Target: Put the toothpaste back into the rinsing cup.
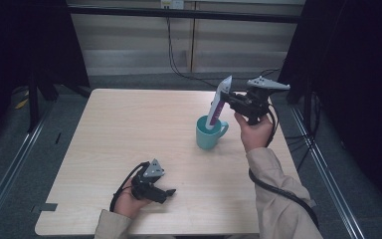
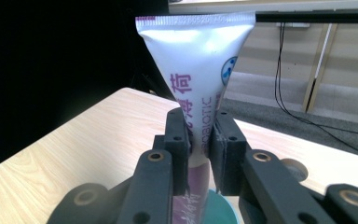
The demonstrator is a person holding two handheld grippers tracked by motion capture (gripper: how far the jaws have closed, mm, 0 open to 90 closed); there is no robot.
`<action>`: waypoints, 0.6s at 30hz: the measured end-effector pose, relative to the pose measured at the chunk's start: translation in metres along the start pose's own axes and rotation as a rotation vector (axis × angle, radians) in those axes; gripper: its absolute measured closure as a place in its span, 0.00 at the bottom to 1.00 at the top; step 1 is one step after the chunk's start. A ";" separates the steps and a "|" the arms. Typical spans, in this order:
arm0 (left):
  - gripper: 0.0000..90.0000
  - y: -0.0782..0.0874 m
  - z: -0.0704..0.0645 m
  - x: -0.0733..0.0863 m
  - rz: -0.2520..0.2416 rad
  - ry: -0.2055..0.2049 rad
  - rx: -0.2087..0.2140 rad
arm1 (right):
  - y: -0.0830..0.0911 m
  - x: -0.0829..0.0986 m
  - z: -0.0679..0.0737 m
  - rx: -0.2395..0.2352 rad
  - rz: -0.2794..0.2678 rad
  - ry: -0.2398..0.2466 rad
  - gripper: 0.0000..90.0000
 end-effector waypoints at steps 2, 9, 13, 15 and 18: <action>0.18 0.000 0.000 0.000 0.000 0.000 0.000 | -0.003 0.005 -0.001 0.008 0.012 -0.001 0.87; 0.18 0.000 0.000 0.000 0.000 0.000 -0.001 | -0.011 0.018 -0.004 0.024 0.025 0.001 0.87; 0.18 0.000 0.000 0.000 -0.001 0.000 -0.001 | -0.016 0.025 -0.004 0.032 0.036 0.004 0.87; 0.18 0.000 0.000 0.000 0.002 -0.001 0.000 | -0.018 0.029 -0.004 0.037 0.037 0.001 0.87; 0.18 0.000 0.000 0.000 -0.001 0.003 0.000 | -0.020 0.033 -0.005 0.040 0.040 0.000 0.87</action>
Point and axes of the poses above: each handheld gripper's, and its own axes: y roughly backward along the jaws, x roughly out of its underside, z roughly to its left, the point moved 8 cm from there along -y, roughly forward along the jaws
